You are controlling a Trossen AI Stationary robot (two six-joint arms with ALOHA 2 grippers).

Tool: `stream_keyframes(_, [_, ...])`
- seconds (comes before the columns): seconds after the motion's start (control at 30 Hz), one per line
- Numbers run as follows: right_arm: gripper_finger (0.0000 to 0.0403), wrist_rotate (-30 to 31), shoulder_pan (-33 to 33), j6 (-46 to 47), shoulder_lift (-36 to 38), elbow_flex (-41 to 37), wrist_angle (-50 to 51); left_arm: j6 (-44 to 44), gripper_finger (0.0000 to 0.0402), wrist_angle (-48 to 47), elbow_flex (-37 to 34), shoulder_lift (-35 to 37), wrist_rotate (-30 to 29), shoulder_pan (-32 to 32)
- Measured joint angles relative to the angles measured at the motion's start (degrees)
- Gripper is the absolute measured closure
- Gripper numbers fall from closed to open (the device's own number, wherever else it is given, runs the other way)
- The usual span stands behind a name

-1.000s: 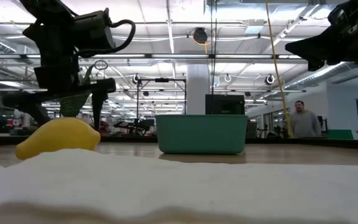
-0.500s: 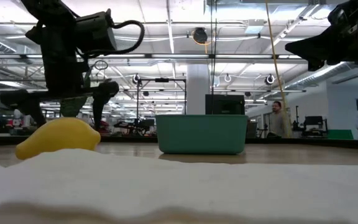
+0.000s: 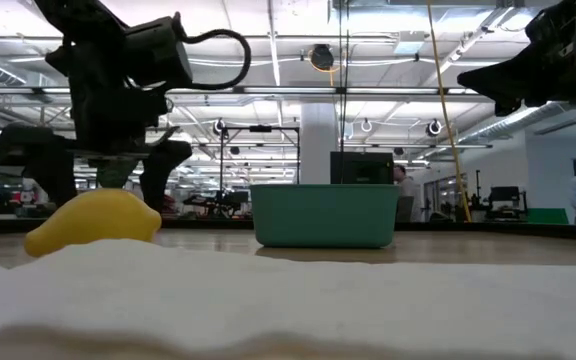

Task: Pick and placing Produce into tupperware
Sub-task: Put the green cabbage into the green bin

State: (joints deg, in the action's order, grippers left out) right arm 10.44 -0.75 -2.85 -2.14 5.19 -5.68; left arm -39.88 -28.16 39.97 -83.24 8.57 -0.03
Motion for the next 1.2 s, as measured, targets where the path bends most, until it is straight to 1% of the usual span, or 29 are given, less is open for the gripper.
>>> stream_keyframes(0.13, [0.0403, 0.0, 0.0, 0.2, -0.2, 0.0, -0.1, 0.6, 0.0028, -0.2, 0.0, 0.0, 1.8, 1.7])
stream_keyframes(0.37, [0.0403, 0.0, 0.0, 0.2, -0.5, 0.0, -0.1, -0.2, 0.0027, -0.4, 0.0, 0.0, 2.0, 4.4])
stream_keyframes(0.53, [0.0403, 0.0, 0.0, 0.2, -0.5, 0.0, -0.1, -1.3, 0.0027, -2.5, 0.0, 0.0, 2.2, 5.9])
stream_keyframes(0.93, [0.0403, 0.0, 0.0, 0.2, -0.5, 0.0, -0.1, -3.5, 0.0027, -4.0, 0.0, 0.0, 2.1, 6.1])
stream_keyframes(1.2, [0.0403, 0.0, 0.0, 0.2, -0.5, 0.0, -0.1, -2.8, 0.0028, -5.1, 0.0, 0.0, 1.5, 6.9])
